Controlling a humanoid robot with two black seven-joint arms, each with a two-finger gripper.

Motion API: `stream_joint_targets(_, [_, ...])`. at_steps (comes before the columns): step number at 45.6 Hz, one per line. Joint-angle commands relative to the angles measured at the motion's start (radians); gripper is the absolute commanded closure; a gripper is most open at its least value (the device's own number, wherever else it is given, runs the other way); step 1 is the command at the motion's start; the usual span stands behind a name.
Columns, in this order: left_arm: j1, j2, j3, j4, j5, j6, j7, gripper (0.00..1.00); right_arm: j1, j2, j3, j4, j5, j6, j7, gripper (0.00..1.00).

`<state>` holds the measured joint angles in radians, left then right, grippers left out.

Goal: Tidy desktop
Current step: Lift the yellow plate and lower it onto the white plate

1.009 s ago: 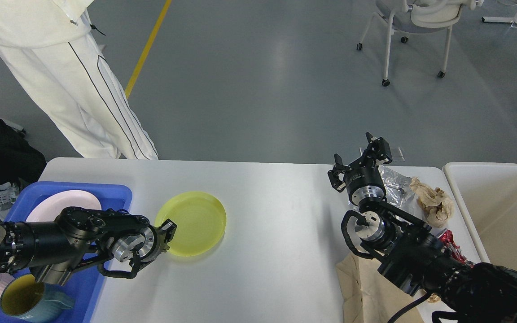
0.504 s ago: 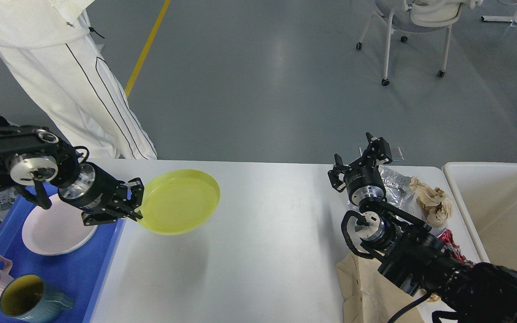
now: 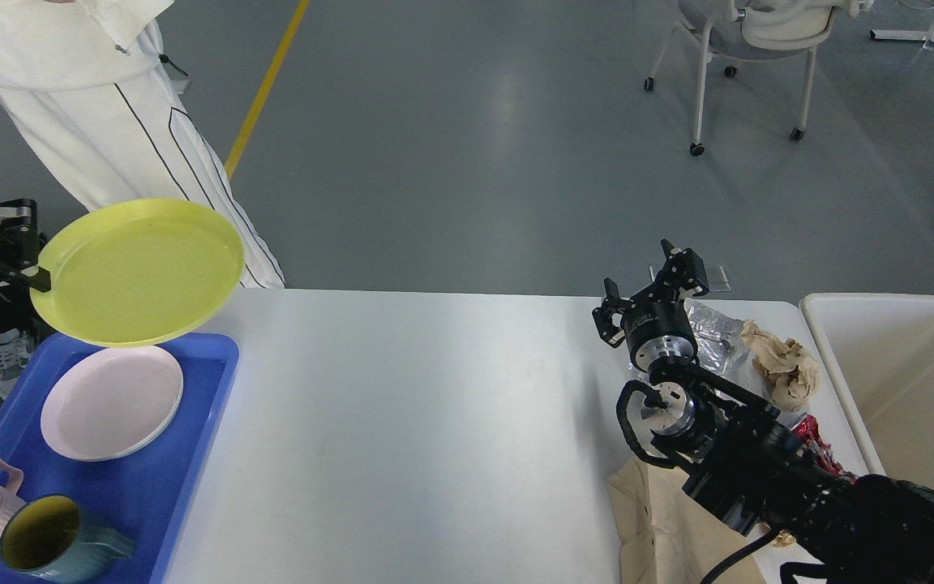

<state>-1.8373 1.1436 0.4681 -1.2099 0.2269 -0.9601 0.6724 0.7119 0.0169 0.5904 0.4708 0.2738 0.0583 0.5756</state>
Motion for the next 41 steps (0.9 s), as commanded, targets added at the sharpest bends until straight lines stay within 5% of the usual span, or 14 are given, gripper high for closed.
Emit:
stream_joint_targets(1, [0.081, 0.051, 0.003, 0.024, 0.028, 0.000, -0.007, 1.00, 0.000, 0.000, 0.000, 0.000, 0.001, 0.000, 0.000, 0.00])
stream_joint_targets(8, [0.243, 0.082, 0.001, 0.033, 0.032, 0.029, -0.020, 1.00, 0.000, 0.000, 0.000, 0.000, 0.001, 0.000, 0.000, 0.00])
stream_joint_targets(14, [0.360, 0.068, 0.001, 0.033, 0.034, 0.253, -0.053, 1.00, 0.000, 0.000, 0.000, 0.000, -0.001, 0.000, 0.000, 0.00])
stream_joint_targets(29, [0.628, -0.090, 0.001, 0.033, 0.023, 0.799, -0.212, 1.00, 0.000, 0.000, 0.000, 0.000, -0.001, 0.000, 0.000, 0.00])
stream_joint_targets(41, [0.707, -0.177, 0.001, 0.110, 0.019, 0.902, -0.267, 1.00, 0.000, 0.000, 0.000, 0.000, -0.001, 0.000, 0.000, 0.00])
